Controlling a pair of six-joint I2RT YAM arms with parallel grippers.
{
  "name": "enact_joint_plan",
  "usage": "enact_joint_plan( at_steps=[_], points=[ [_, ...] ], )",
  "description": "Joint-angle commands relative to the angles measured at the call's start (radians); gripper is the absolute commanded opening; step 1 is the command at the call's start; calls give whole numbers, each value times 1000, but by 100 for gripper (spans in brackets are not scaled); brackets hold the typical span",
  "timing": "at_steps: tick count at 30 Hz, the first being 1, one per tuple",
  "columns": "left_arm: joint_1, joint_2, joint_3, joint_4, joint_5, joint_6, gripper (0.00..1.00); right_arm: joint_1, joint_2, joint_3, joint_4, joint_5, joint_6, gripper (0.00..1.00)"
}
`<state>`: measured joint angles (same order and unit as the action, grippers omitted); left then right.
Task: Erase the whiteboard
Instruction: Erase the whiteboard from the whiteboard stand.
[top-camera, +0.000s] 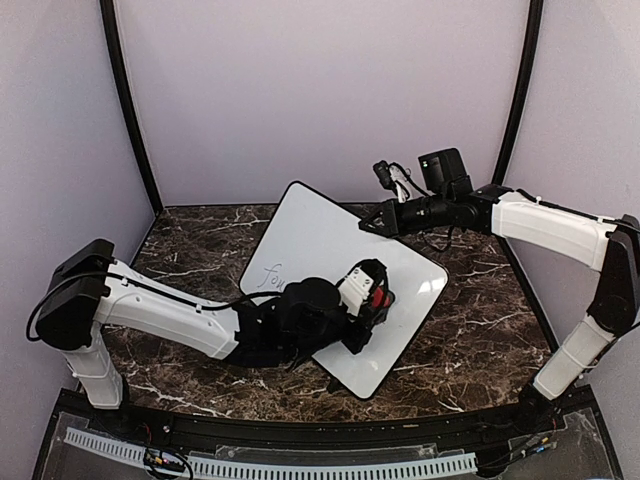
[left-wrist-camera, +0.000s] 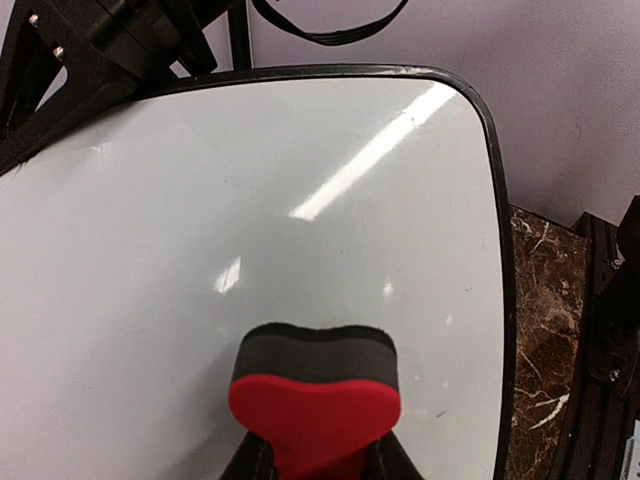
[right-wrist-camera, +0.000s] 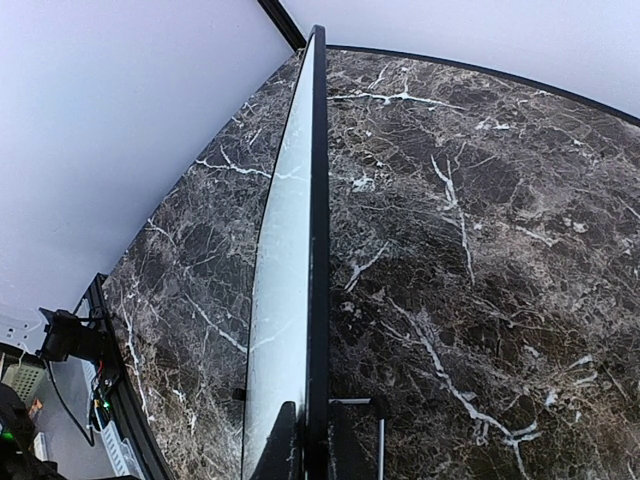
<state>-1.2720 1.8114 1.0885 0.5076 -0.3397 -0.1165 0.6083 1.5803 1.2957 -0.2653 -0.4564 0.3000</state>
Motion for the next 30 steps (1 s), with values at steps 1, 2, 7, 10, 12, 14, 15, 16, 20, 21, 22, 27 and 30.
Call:
enact_joint_plan(
  at_steps=[1,2,7,10,12,14,15,16,20,21,22,27,30],
  points=[
    [-1,27,-52,-177,-12,-26,0,59,58,-41,-25,-13,-109,0],
    [-1,27,-47,-176,-13,-26,0,60,58,-41,-26,-13,-109,0],
    [-1,52,31,-176,-11,4,0,59,58,-41,-25,-16,-108,0],
    [0,75,93,-177,-51,28,0,59,58,-41,-24,-18,-108,0],
    [9,88,140,-180,-70,43,0,59,57,-41,-25,-19,-108,0],
    [29,95,175,-185,-74,46,0,59,55,-42,-23,-20,-108,0],
    [42,97,191,-186,-78,53,0,59,55,-42,-25,-21,-108,0],
    [50,98,198,-187,-82,59,0,59,55,-42,-25,-21,-108,0],
    [53,102,222,-222,-91,70,0,57,56,-41,-23,-21,-108,0],
    [52,102,218,-240,-77,62,0,57,57,-41,-24,-21,-108,0],
    [45,100,212,-247,-71,50,0,57,58,-41,-25,-22,-108,0],
    [-5,94,110,-238,-58,44,0,56,58,-41,-22,-24,-108,0],
    [-24,90,47,-240,-47,20,0,54,60,-41,-22,-25,-107,0]
  ],
)
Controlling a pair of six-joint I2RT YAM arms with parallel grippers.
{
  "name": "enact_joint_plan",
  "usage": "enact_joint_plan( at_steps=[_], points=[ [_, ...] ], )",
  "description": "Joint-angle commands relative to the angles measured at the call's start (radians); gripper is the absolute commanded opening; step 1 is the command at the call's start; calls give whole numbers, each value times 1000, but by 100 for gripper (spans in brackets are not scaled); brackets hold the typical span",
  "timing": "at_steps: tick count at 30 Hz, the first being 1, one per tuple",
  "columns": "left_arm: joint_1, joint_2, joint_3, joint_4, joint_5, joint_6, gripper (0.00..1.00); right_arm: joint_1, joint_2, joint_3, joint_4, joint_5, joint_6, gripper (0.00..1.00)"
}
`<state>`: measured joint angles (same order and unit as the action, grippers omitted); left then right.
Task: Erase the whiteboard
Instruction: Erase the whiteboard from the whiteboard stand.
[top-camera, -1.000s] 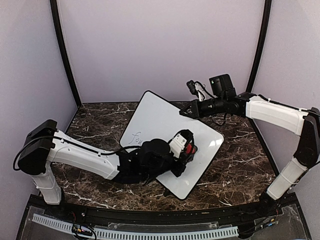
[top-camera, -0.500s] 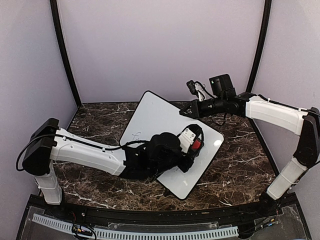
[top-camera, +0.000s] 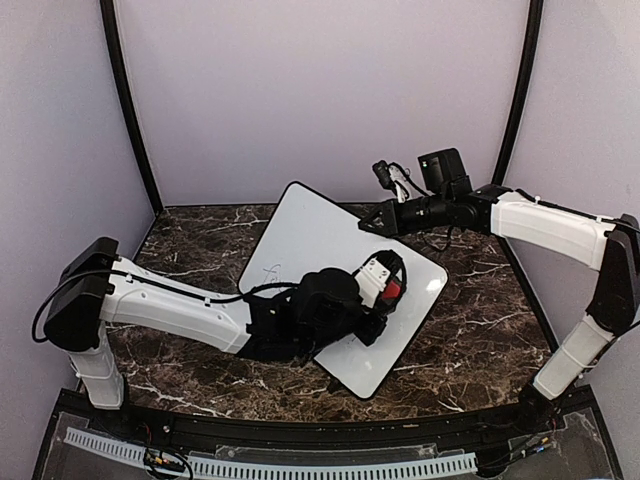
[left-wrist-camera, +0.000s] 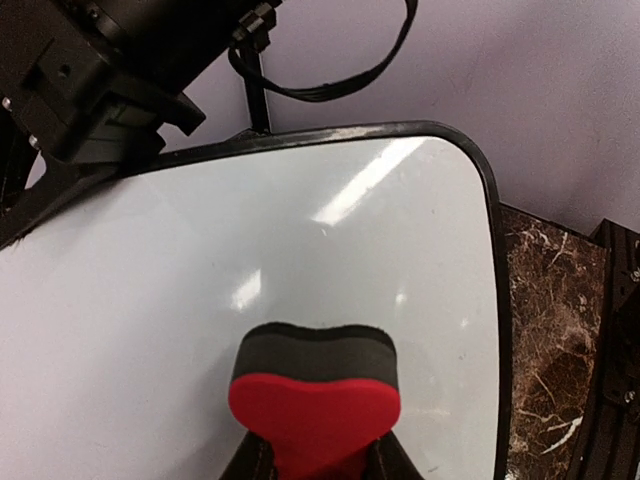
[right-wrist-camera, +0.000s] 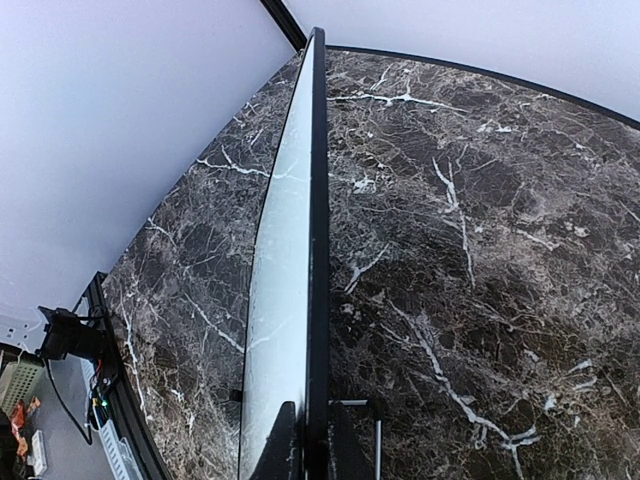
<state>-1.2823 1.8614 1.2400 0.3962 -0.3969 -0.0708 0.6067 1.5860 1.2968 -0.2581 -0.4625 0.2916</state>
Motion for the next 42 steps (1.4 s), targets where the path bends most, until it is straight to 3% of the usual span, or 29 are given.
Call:
enact_joint_plan(
  at_steps=[1,10,23,33,42],
  points=[
    [-14,38,-116,-131,9,-31,0,55,53,-42,-30,-19,-98,0],
    [-15,20,-158,-108,-19,-34,0,53,58,-40,-30,-21,-98,0],
    [-15,110,122,-109,19,97,0,51,52,-44,-30,-18,-98,0],
    [-63,85,14,-223,16,-3,0,51,54,-43,-29,-19,-97,0],
    [-72,75,-28,-230,-25,-37,0,51,52,-44,-30,-16,-97,0]
  ],
)
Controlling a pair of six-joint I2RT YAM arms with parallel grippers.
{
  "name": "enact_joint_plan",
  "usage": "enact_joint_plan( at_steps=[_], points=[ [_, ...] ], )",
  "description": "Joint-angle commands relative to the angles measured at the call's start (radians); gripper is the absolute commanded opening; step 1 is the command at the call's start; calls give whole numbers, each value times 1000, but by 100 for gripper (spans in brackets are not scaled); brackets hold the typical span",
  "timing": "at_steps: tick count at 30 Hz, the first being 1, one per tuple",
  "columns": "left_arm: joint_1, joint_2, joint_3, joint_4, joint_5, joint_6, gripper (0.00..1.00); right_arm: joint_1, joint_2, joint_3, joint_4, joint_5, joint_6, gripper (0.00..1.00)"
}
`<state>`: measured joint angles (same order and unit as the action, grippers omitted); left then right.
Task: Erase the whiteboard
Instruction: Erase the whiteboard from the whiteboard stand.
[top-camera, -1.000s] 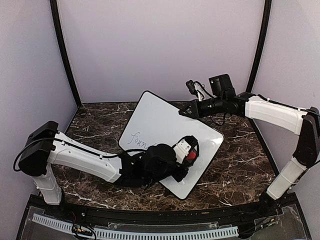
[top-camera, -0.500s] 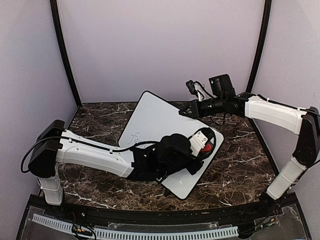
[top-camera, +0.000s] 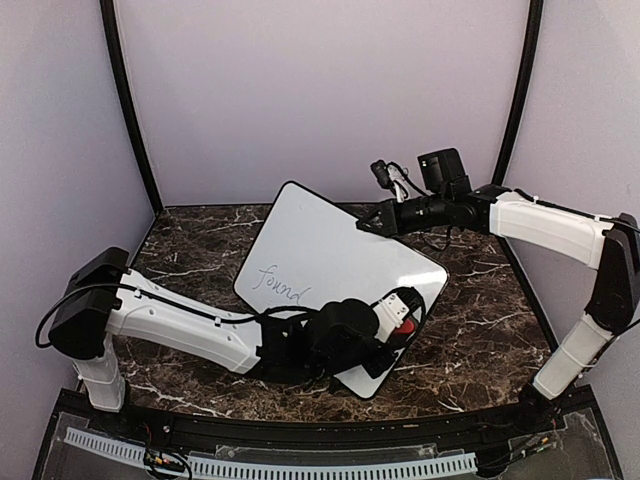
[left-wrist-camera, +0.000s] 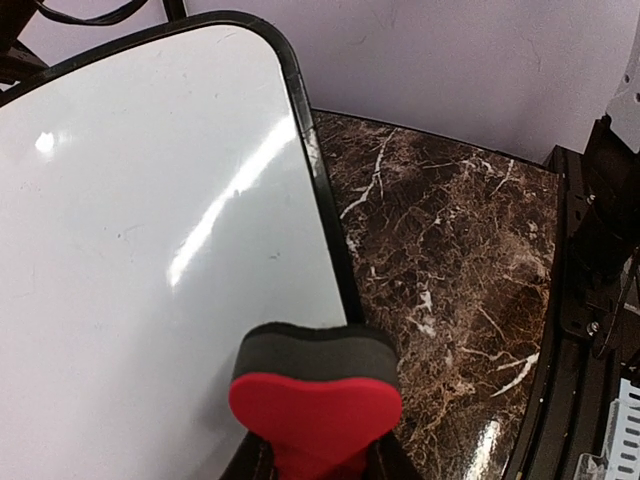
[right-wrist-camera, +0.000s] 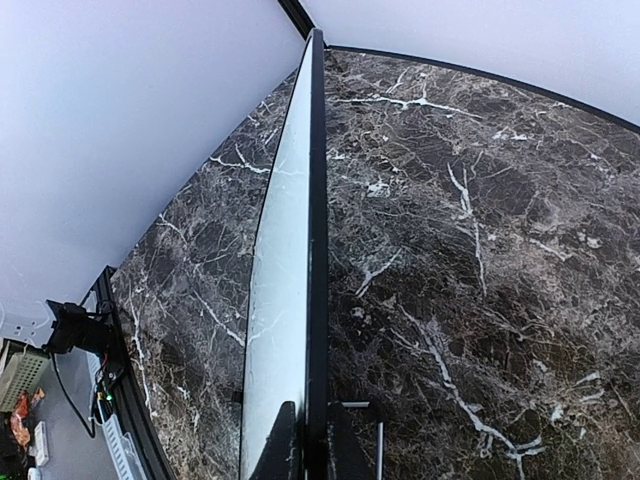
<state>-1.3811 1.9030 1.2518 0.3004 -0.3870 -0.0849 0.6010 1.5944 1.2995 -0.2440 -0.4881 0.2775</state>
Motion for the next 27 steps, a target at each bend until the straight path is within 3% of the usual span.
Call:
enact_joint_plan(
  at_steps=[1,6,11,27],
  points=[
    [30,33,-33,-128,-40,-19,0,56,45,-46,-44,10,-83,0],
    [98,34,71,-87,-11,17,0,56,45,-47,-44,8,-84,0],
    [108,88,208,-86,-72,121,0,57,46,-46,-44,6,-82,0],
    [62,114,240,-121,-106,89,0,57,51,-46,-41,5,-80,0]
  ],
)
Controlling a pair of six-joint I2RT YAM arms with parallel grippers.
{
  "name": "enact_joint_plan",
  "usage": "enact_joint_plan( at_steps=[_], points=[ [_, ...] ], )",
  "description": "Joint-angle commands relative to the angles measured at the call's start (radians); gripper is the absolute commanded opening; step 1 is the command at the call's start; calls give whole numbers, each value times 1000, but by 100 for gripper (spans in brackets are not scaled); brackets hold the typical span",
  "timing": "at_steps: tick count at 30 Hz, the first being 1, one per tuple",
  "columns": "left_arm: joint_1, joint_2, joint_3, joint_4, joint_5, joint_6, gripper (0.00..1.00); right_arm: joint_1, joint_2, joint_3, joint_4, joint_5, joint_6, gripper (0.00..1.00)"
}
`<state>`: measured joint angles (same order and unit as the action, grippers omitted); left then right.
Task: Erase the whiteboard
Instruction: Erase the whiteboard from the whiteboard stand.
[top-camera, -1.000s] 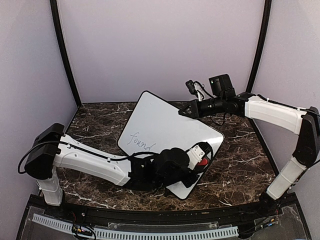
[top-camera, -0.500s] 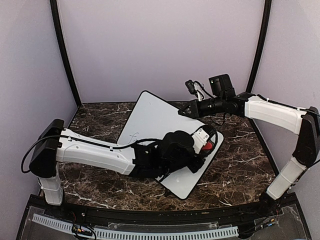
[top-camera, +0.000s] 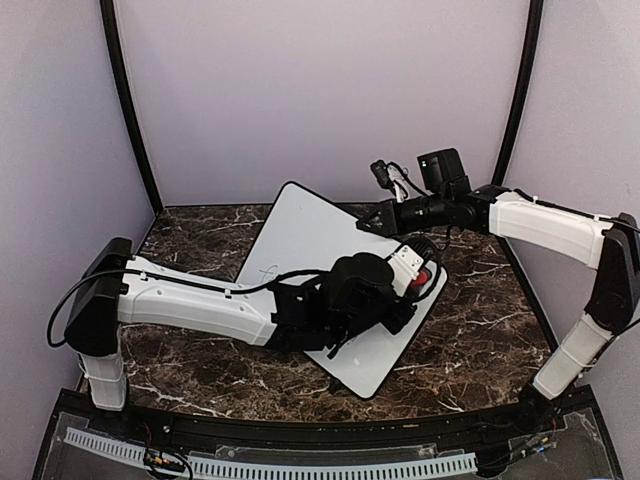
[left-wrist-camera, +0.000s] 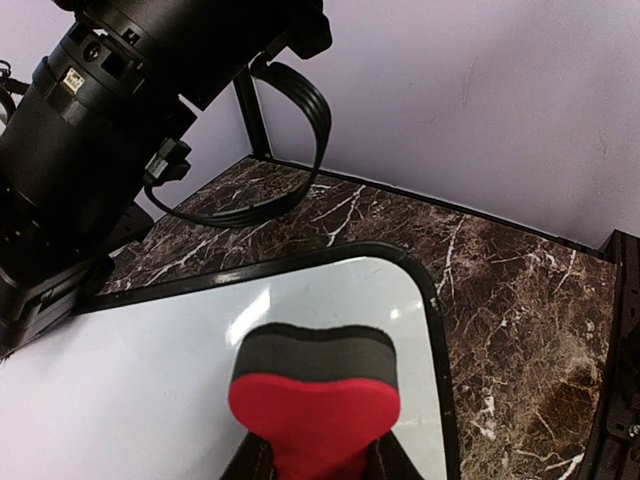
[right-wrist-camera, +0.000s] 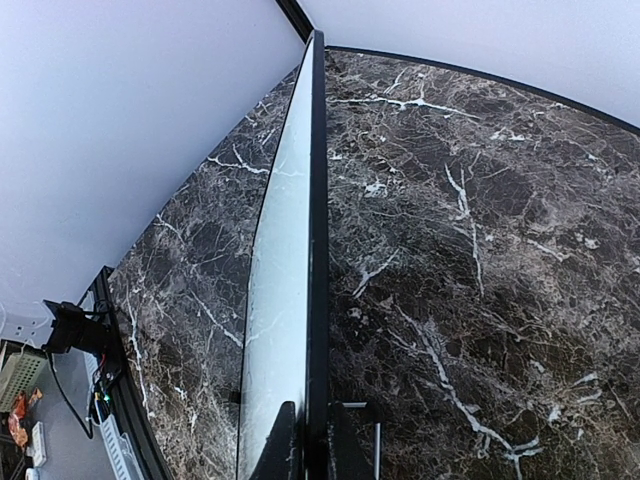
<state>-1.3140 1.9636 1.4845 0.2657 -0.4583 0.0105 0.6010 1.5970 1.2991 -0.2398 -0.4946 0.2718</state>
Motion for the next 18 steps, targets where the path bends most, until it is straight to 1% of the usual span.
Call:
enact_joint_plan(
  at_steps=[1,4,9,14,18],
  points=[
    [-7,61,32,-95,-36,-6,0,57,49,-46,-47,12,-74,0],
    [-10,76,72,-129,-40,-27,0,56,48,-46,-47,13,-74,0],
    [-18,78,103,-128,-9,-55,0,57,47,-46,-47,12,-74,0],
    [-19,82,98,-122,2,-58,0,57,42,-47,-46,12,-74,0],
    [-19,68,61,-142,46,-87,0,56,42,-47,-48,11,-74,0]
  ],
)
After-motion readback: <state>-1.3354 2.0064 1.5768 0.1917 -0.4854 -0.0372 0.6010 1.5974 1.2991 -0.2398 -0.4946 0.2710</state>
